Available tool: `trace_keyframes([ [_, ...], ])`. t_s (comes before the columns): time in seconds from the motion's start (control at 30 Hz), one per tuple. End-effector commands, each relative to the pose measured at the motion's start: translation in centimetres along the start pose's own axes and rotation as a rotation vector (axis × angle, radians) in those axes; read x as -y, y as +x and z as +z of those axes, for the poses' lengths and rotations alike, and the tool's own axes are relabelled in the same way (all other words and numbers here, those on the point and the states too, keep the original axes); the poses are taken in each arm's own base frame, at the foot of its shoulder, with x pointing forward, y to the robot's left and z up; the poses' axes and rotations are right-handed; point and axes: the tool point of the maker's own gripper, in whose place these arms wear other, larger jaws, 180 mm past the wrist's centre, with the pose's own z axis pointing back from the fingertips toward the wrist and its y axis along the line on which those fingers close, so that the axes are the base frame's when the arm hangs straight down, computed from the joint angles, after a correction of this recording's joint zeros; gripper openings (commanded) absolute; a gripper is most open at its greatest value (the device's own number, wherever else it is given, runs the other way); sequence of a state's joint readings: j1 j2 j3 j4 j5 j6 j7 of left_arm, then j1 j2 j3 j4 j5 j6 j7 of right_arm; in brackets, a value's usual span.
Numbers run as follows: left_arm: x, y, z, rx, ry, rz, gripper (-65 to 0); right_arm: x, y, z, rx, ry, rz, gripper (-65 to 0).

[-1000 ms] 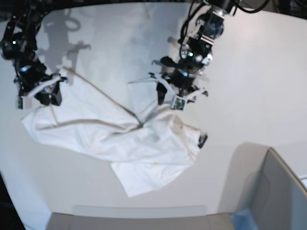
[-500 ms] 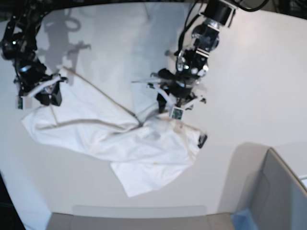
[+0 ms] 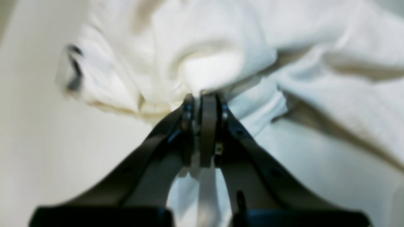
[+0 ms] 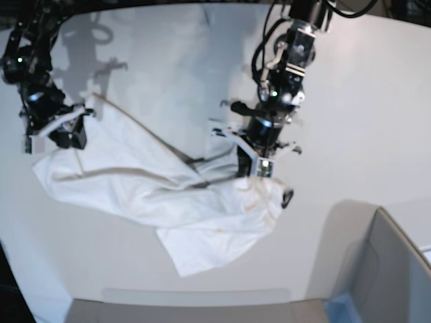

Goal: Layout the t-shirt on the table in an organized manner, then fold the t-shirt properly
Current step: 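Grasp the shirt edge near the right gripper with the right gripper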

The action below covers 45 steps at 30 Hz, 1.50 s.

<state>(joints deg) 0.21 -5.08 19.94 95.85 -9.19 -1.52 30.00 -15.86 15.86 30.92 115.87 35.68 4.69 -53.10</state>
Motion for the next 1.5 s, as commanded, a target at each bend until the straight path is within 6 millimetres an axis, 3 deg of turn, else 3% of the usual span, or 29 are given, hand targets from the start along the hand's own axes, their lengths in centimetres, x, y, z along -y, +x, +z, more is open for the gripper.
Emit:
trace_keyframes([
  [0.0, -0.5, 2.5, 0.8, 0.084, 0.015, 0.007, -65.0, -0.1, 1.4, 0.3, 0.046, 0.003, 0.021, -41.0],
  [0.23, -1.9, 7.7, 5.2, 0.241, 0.051, 0.032, -65.0, 0.2, 0.8, -0.2, 0.025, 0.003, 0.009, -41.0],
  [0.4, -1.6, 9.0, 6.2, 0.283, 0.042, 0.032, -65.0, -0.3, -1.4, -1.7, -0.049, 0.034, -0.009, -41.0],
  [0.63, -1.6, 7.6, 6.7, 0.256, 0.046, 0.038, -65.0, -1.5, -3.5, -1.7, -0.102, 0.064, -0.011, -41.0],
  [0.87, -1.7, 7.0, 6.4, 0.237, 0.049, 0.034, -65.0, -4.9, -7.3, -0.1, -0.198, 0.138, 0.052, -41.0],
  [1.1, -1.7, 6.7, 6.3, 0.228, 0.050, 0.035, -65.0, -3.4, -9.9, 0.1, -0.287, -0.051, 0.391, -41.0],
  [1.27, -1.8, 6.4, 6.1, 0.219, 0.051, 0.035, -65.0, -5.7, -11.6, -0.3, -0.324, -0.044, 0.588, -41.0],
  [1.33, -1.8, 6.3, 6.2, 0.217, 0.051, 0.035, -65.0, -7.0, -12.2, -0.4, -0.332, -0.010, 0.613, -41.0],
  [1.47, -1.8, 6.4, 6.1, 0.219, 0.051, 0.035, -65.0, -7.4, -12.5, -0.4, -0.338, 0.004, 0.619, -41.0],
])
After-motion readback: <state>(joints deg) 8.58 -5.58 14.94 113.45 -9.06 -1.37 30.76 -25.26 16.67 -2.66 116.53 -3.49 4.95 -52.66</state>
